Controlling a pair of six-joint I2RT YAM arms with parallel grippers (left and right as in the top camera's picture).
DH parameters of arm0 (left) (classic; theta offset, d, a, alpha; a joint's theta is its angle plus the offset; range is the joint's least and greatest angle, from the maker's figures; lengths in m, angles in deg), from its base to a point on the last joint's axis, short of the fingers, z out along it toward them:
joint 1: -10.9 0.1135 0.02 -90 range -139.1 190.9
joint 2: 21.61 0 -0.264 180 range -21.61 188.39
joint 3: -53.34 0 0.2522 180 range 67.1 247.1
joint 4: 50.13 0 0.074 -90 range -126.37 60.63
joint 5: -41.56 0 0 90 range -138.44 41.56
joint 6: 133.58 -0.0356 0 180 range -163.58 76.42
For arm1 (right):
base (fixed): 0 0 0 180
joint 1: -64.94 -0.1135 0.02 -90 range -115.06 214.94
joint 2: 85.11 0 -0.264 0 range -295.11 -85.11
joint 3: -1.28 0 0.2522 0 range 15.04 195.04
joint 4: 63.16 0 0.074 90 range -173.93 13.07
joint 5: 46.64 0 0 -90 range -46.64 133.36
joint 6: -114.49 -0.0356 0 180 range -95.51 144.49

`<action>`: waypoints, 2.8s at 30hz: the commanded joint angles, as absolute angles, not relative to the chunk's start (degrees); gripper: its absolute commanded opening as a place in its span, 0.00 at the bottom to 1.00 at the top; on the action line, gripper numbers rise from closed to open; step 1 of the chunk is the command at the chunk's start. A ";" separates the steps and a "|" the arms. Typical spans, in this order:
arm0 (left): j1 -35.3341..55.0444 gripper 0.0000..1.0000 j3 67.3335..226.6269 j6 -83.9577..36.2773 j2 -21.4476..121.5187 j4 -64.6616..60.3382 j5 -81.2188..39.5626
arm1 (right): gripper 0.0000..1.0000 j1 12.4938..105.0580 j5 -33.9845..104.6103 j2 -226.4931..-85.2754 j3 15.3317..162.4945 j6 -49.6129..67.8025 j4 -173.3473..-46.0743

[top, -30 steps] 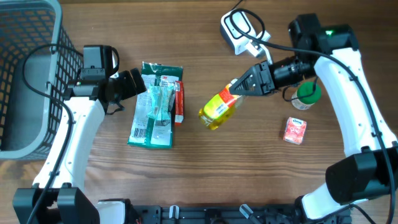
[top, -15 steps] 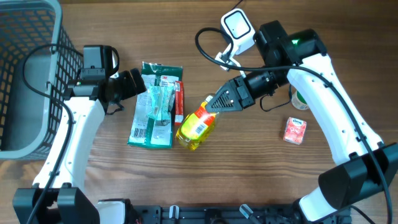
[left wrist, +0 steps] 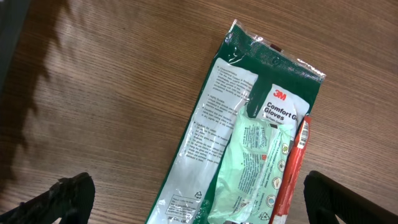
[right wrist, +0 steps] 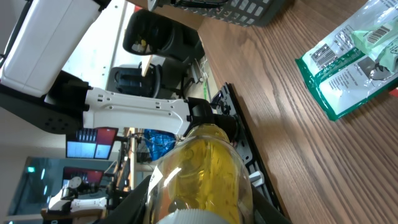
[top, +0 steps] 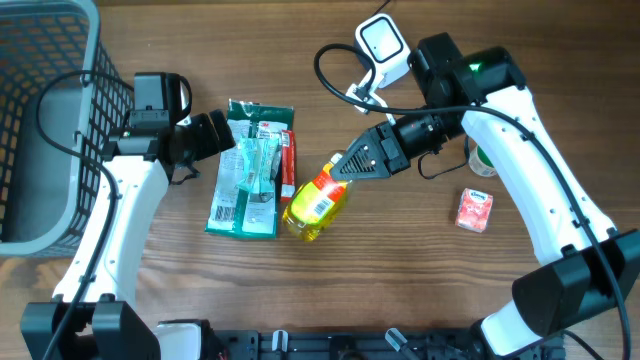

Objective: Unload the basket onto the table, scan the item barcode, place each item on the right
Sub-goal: 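Lift the Vim bottle and carry it right toward the scanner, then hold the Vim bottle against the white scanner with the right gripper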

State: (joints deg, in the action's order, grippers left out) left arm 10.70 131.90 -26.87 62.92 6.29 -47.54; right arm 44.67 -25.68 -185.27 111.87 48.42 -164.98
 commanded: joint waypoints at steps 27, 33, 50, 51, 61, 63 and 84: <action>10.92 1.00 132.47 -26.19 62.81 6.26 -48.08 | 0.26 41.26 -24.91 -183.89 112.03 45.05 -159.91; 10.92 1.00 132.47 -26.19 62.81 6.26 -48.08 | 0.25 41.26 -11.45 -183.96 112.03 36.39 -155.58; 10.92 1.00 132.47 -26.19 62.81 6.26 -48.08 | 0.22 42.50 42.62 -185.14 133.14 13.47 -152.34; 10.92 1.00 132.47 -26.19 62.81 6.26 -48.08 | 0.23 42.24 45.07 -185.73 133.10 14.43 -151.01; 10.92 1.00 132.47 -26.21 62.81 6.26 -48.08 | 0.22 35.09 75.30 -196.20 133.05 20.24 -136.17; 10.92 1.00 132.47 -26.21 62.81 6.26 -48.08 | 0.21 33.37 80.35 -198.89 133.05 24.15 -132.85; 10.92 1.00 132.47 -26.21 62.81 6.29 -48.08 | 0.17 30.46 106.60 -222.27 132.68 60.35 -101.50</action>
